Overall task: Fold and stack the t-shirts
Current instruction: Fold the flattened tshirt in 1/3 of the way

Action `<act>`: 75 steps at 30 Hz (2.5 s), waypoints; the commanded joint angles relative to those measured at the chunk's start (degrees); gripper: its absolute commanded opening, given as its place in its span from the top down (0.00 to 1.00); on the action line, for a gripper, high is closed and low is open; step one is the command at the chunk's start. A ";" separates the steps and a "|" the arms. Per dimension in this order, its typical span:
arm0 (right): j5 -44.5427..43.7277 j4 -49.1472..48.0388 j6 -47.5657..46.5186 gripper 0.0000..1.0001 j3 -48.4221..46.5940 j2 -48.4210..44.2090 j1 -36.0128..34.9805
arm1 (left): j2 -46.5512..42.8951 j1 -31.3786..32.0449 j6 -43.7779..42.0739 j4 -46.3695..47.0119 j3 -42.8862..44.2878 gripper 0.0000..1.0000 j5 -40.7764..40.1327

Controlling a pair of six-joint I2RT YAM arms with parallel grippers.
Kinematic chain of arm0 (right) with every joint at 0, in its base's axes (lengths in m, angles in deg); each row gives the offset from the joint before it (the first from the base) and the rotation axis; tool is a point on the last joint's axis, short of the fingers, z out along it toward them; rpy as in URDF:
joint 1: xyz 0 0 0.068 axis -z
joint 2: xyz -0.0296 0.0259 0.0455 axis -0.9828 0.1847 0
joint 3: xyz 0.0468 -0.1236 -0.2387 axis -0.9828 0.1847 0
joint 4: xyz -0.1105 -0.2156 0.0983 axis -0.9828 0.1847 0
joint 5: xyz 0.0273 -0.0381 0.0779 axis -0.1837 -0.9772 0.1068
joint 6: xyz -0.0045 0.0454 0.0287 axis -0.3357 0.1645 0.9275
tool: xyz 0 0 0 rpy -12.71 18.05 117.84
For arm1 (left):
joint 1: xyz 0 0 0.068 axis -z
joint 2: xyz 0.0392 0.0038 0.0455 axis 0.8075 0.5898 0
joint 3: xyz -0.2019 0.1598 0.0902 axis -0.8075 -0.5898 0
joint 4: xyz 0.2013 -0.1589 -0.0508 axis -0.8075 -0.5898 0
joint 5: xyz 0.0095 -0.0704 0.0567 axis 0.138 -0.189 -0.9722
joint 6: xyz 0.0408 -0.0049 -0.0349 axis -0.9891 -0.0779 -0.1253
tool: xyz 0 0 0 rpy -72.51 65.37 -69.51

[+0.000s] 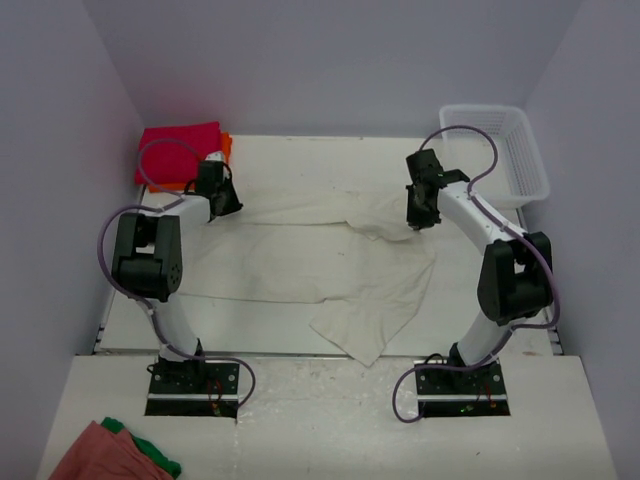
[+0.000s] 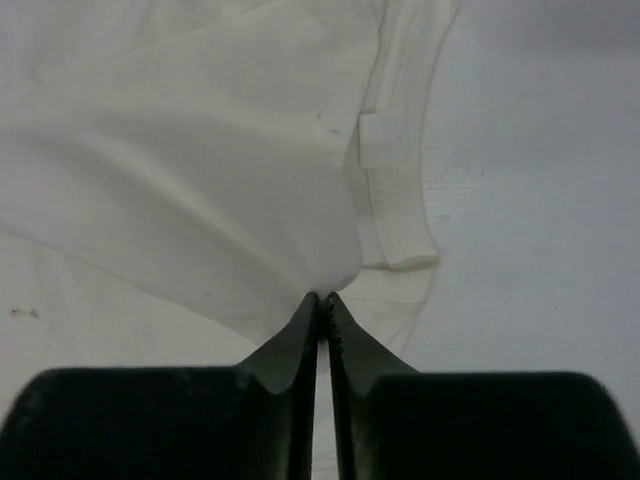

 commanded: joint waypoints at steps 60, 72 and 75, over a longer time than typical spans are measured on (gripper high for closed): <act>3.44 -2.61 3.34 0.43 6.83 -12.85 -1.34 | 17.16 43.80 -2.69 4.04 20.68 0.73 -4.35; 5.64 -3.58 2.81 0.44 7.36 -12.85 -0.73 | 20.86 43.89 -3.22 3.51 24.81 0.69 -3.56; 6.17 -3.67 2.73 0.44 7.45 -12.59 -0.81 | 20.60 44.07 -3.31 3.51 25.08 0.67 -3.91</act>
